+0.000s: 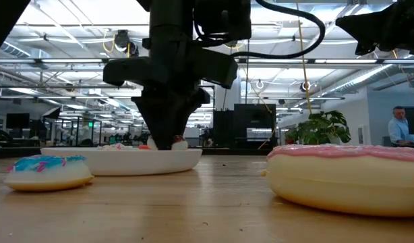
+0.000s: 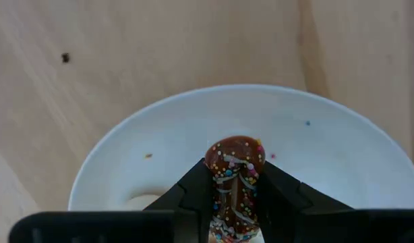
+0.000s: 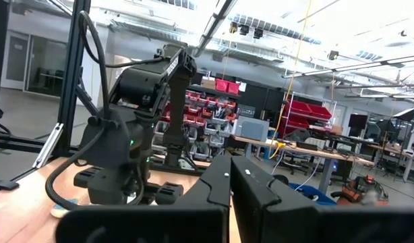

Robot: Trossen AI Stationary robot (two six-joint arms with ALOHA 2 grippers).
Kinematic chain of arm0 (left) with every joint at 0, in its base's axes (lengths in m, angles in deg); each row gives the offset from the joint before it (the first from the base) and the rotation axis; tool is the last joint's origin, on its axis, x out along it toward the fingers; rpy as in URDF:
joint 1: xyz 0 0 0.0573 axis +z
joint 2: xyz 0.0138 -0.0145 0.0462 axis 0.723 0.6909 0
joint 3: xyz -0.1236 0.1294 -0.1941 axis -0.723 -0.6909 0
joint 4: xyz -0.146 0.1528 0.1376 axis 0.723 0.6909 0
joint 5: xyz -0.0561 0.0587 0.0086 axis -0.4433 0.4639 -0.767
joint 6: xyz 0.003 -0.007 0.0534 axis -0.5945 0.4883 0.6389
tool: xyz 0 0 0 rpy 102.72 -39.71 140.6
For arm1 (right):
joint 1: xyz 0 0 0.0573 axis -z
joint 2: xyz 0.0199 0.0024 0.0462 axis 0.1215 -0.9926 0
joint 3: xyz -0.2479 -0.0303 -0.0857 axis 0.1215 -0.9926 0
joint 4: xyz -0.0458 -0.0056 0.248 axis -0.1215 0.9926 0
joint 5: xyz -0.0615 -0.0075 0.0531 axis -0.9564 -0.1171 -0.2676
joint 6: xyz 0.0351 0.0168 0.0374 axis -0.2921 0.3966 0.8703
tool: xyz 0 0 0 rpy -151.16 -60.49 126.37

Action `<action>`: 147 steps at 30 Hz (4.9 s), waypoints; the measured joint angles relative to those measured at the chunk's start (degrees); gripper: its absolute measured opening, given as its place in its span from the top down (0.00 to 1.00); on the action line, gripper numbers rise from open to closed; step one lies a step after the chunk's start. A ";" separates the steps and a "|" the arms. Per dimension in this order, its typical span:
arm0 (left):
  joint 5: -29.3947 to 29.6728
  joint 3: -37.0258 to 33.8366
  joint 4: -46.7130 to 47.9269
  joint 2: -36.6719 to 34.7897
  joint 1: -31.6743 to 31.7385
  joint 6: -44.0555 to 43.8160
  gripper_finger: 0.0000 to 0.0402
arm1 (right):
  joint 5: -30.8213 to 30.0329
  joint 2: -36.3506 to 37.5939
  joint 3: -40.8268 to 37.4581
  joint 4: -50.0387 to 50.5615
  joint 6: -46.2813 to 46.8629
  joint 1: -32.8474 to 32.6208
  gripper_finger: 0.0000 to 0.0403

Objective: Pick & Place donuts
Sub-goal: Put the small black doughnut on the white plate, then put the small blue doughnut on the white plate

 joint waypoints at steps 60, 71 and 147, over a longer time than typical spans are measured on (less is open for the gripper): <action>7.70 29.31 22.59 -1.55 -21.03 -20.66 0.33 | -0.13 -0.04 0.04 0.04 1.54 0.00 1.00; 13.73 19.53 16.99 -1.57 -20.96 -23.61 0.33 | -0.19 -0.04 0.04 0.04 1.53 0.00 1.00; 6.38 -4.91 0.46 -1.01 -22.62 25.07 0.33 | 0.02 -0.24 0.04 4.09 8.00 0.00 1.00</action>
